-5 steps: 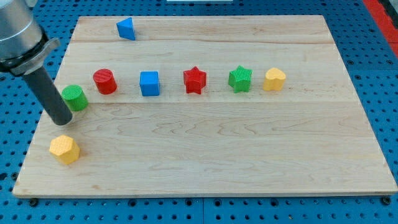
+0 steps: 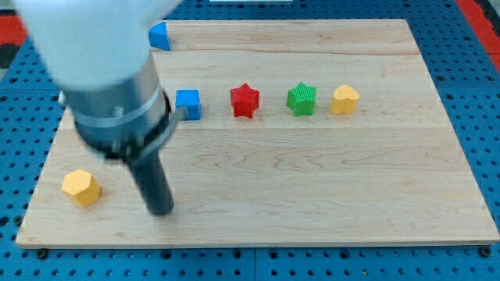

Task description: Put the yellow hexagon to the right of the yellow heart

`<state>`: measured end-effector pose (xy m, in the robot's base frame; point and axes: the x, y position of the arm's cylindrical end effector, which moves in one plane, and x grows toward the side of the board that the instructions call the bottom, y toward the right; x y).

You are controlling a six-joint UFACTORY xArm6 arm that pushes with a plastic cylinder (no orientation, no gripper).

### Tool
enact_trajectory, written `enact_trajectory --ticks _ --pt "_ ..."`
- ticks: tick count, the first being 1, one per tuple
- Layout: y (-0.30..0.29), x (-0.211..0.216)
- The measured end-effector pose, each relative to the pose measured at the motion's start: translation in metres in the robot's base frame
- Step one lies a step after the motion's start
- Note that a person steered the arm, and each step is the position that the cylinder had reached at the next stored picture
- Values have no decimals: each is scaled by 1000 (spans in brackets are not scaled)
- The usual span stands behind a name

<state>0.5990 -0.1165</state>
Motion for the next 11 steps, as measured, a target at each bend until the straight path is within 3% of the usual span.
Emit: enact_trajectory --ticks 1,2,3,4,5,7,8,9,10,11 --pt "-44 19" --pt "-125 -10" --pt "-168 -17" --pt "-114 -45" --pt "-19 -73" --pt "141 -74" --pt "143 -82" --pt "102 -39" --pt "46 -61" --pt "89 -94"
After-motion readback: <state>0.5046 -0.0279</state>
